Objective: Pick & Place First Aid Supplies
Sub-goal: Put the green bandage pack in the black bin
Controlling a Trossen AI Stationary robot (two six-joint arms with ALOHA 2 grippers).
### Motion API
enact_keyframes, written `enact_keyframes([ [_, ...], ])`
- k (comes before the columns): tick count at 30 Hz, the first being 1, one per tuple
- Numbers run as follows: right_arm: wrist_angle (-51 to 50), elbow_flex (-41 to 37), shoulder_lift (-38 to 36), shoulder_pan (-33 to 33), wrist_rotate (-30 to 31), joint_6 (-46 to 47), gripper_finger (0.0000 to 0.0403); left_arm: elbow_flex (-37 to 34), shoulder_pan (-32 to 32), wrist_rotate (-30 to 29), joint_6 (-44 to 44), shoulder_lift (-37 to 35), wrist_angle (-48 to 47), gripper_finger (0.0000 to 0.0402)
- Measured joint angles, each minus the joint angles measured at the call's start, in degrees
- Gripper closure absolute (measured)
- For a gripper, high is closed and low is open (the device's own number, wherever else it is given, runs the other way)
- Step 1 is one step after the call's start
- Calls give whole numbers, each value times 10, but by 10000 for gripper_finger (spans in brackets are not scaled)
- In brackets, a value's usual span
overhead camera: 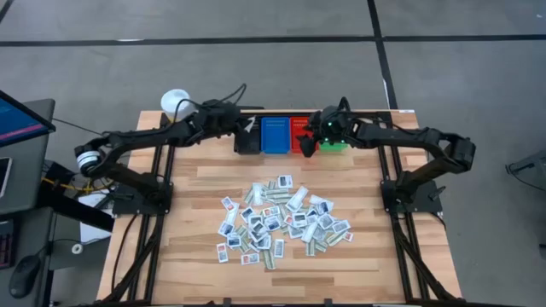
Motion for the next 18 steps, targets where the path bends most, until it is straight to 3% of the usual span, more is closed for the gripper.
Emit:
enact_keyframes([
  [5, -1, 0, 1, 3, 0, 0, 168, 0, -1, 60, 136, 31, 51, 392],
  [9, -2, 0, 1, 6, -1, 0, 168, 0, 3, 63, 240, 43, 76, 394],
  [18, -2, 0, 1, 21, -2, 0, 168, 0, 31, 63, 264, 92, 73, 391],
])
